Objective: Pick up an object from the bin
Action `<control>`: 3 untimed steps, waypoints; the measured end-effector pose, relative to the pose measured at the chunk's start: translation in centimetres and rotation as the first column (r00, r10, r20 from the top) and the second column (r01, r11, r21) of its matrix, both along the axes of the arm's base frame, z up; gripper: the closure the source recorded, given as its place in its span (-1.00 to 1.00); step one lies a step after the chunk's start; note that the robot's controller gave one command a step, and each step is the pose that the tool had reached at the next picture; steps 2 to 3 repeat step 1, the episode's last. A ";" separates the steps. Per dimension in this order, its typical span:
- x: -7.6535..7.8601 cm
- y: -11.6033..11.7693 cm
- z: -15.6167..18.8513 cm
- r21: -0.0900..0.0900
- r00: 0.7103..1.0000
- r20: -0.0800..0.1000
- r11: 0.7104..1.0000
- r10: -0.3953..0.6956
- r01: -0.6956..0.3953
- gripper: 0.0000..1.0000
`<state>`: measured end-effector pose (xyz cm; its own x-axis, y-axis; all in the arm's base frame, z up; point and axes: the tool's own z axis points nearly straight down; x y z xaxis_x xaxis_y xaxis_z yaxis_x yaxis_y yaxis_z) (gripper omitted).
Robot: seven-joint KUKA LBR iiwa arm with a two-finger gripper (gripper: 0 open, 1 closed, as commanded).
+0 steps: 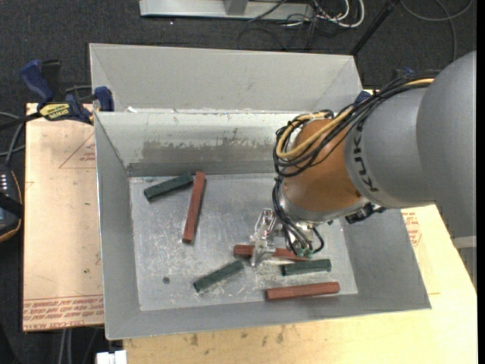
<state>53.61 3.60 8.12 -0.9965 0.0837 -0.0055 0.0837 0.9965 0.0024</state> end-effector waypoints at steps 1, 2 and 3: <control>1.1 0.8 13.7 -0.001 1.000 -0.002 1.000 0.028 -0.028 1.00; 1.1 0.8 13.7 -0.001 1.000 -0.002 1.000 0.028 -0.028 1.00; 1.1 0.8 13.7 -0.001 1.000 -0.002 1.000 0.028 -0.028 1.00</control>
Offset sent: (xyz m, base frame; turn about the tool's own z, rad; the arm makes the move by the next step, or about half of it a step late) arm 0.0000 0.0000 0.0000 0.0000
